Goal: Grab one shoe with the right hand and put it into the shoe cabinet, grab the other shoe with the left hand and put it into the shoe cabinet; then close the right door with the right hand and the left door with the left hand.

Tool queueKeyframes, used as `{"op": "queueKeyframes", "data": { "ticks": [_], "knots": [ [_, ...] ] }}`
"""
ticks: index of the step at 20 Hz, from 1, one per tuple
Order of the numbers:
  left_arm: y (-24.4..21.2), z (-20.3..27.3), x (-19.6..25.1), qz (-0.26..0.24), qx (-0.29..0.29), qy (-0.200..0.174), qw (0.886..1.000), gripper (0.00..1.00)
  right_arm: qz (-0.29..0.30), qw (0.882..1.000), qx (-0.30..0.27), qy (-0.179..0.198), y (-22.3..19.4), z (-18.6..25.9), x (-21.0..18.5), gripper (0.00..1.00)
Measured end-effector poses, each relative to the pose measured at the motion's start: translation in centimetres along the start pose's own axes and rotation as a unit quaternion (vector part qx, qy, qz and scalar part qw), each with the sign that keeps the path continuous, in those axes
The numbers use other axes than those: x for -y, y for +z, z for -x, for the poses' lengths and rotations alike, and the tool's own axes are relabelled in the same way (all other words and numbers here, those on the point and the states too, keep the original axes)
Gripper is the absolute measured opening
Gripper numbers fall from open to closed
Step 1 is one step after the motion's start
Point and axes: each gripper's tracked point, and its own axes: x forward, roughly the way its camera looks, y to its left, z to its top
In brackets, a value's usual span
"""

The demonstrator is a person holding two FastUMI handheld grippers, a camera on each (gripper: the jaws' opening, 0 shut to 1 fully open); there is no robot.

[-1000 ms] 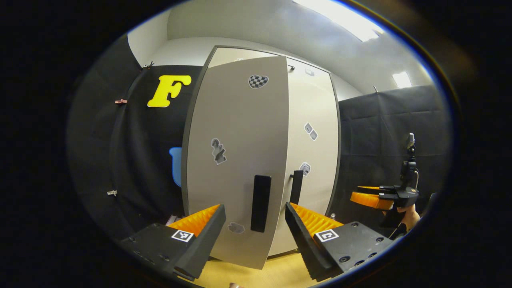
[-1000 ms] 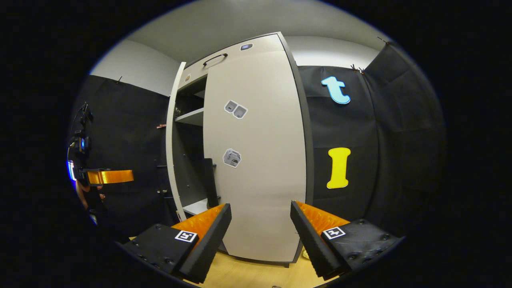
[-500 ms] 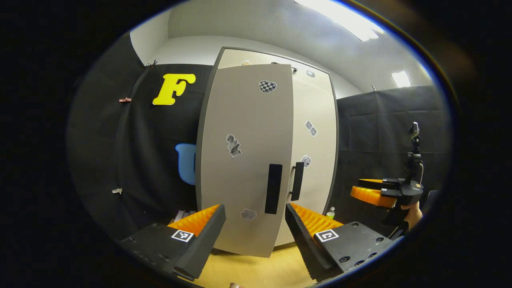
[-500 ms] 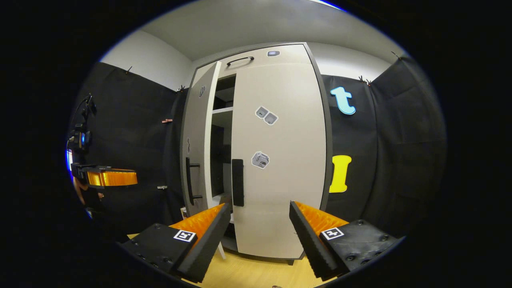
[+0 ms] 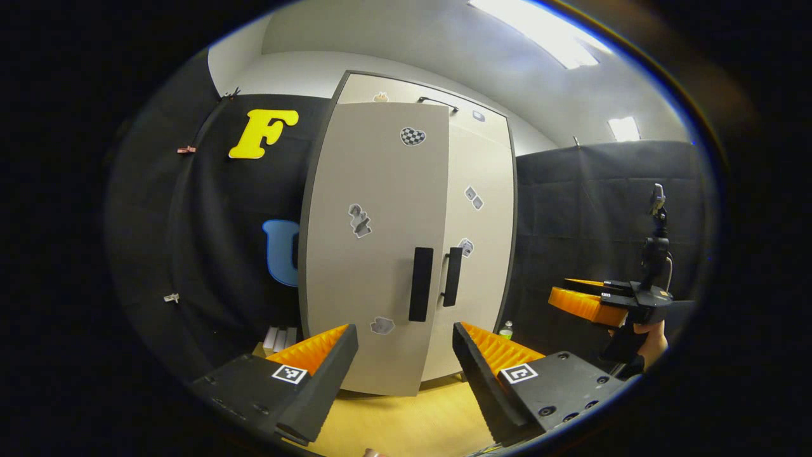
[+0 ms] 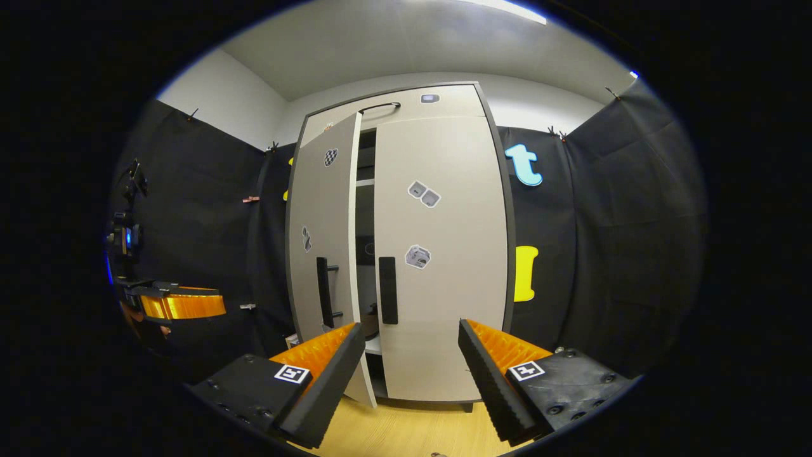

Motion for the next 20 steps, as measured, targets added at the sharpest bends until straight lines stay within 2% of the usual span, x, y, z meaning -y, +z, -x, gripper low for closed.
{"op": "queueKeyframes", "data": {
  "ticks": [5,9,20],
  "knots": [
    [0.3,0.4,0.3,0.0,0.008,-0.011,1.0,0.95,-0.008,1.0,0.003,-0.016,0.6,1.5,0.4,0.98],
    [0.7,0.6,0.5,0.012,0.018,-0.018,1.0,0.95,-0.01,1.0,0.005,-0.011,0.8,1.7,-0.2,0.98],
    [1.3,1.2,0.4,0.0,0.026,-0.013,1.0,0.95,0.001,1.0,0.01,0.006,1.3,1.6,-1.6,0.98]
  ]
}}
